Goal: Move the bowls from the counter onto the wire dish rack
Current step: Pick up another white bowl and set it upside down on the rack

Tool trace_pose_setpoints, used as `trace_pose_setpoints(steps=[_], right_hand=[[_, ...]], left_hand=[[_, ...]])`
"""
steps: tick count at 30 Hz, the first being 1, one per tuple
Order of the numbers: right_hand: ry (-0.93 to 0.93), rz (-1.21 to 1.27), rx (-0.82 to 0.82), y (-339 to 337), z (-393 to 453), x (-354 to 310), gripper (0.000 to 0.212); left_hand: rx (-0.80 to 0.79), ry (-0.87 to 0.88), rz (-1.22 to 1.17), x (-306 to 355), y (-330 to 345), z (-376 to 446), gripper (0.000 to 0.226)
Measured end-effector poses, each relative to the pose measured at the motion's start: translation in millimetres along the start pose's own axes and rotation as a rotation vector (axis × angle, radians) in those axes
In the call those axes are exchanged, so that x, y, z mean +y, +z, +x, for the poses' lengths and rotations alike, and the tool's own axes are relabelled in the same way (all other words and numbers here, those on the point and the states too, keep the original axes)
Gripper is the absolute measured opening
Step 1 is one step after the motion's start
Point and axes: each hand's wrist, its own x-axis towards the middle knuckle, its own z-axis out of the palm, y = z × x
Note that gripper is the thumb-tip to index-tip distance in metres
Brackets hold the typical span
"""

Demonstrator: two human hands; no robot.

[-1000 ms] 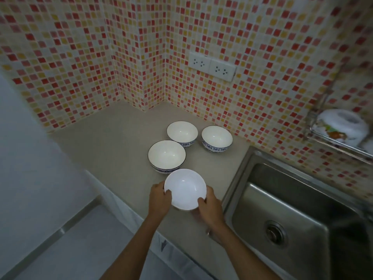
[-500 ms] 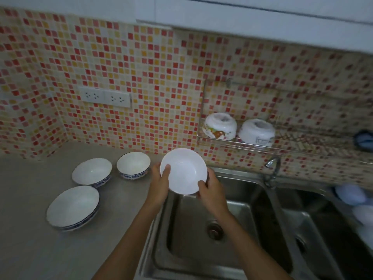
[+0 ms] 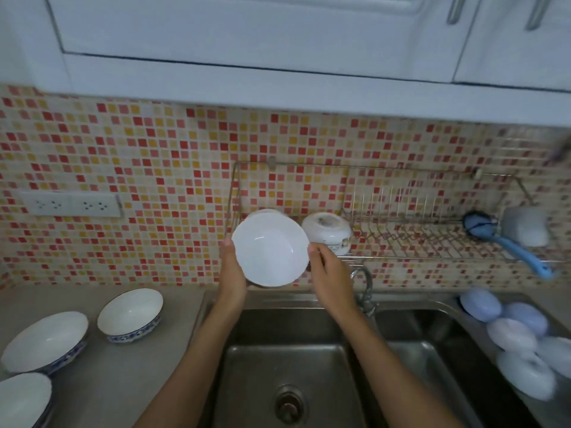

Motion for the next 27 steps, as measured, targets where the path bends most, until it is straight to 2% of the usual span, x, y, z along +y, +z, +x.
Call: trace_pose_setpoints(steps=[6,12,18,21,24,27], right_hand=[[-0.044,-0.280,0.093,-34,43,49,0.037],[-0.133,-0.586,0.132,-60,54,94,0.055],[-0.225,-0.742,0.153,-52,50,112,0.050],[-0.247,-0.744,0.180,-50,49,115,0.051],[-0.256,-0.760,0.162,-51,50,116,0.060],[-0.260,-0.787,0.159,-51,50,116,0.055]], left_hand=[[0.031,0.143,0.168,0,41,15,0.035],[-0.056,0.247,0.370,-3,75,33,0.047],[-0.128,0.415,0.470,1,115,40,0.054],[-0.180,0.589,0.669,-1,130,46,0.067],[-0.270,0.773,0.971,-6,138,58,0.079],[-0.354,0.872,1.259,-18,139,71,0.087]])
